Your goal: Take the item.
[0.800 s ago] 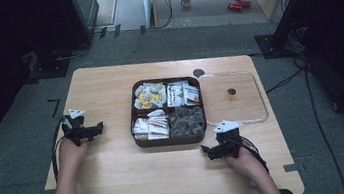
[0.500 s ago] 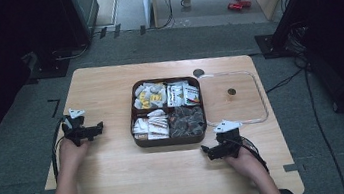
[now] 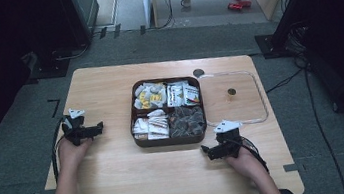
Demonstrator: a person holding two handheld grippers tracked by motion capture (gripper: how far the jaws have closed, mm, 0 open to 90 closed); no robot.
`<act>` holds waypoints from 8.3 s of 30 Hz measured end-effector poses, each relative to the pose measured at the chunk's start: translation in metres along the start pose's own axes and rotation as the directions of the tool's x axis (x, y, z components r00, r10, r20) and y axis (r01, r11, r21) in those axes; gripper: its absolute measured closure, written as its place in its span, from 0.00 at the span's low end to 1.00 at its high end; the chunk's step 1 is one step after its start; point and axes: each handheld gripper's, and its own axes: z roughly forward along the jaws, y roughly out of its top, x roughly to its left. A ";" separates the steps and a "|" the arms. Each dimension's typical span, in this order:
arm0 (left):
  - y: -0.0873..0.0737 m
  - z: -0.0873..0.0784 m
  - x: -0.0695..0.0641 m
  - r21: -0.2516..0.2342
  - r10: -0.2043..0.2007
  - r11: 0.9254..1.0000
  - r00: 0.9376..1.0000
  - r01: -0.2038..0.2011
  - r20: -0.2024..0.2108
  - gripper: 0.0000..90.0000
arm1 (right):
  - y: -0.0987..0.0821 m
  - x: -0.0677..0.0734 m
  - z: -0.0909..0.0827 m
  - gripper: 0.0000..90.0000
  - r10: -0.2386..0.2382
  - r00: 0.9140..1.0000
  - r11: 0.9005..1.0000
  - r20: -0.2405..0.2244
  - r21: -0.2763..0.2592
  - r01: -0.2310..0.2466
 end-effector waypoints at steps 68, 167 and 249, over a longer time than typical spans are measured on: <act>0.035 -0.041 -0.021 0.024 0.109 0.993 0.967 -0.117 0.229 0.59 | 0.000 0.000 0.000 0.00 -0.003 1.000 1.000 0.000 0.001 0.003; 0.077 0.012 -0.151 -0.026 0.347 0.923 0.803 -0.383 0.485 0.83 | -0.002 0.003 -0.002 0.00 0.034 0.999 0.999 0.035 -0.004 -0.034; 0.086 -0.039 -0.110 -0.120 0.301 0.953 0.820 -0.279 0.487 0.99 | -0.002 0.004 -0.002 0.00 0.023 1.000 1.000 0.021 -0.003 -0.022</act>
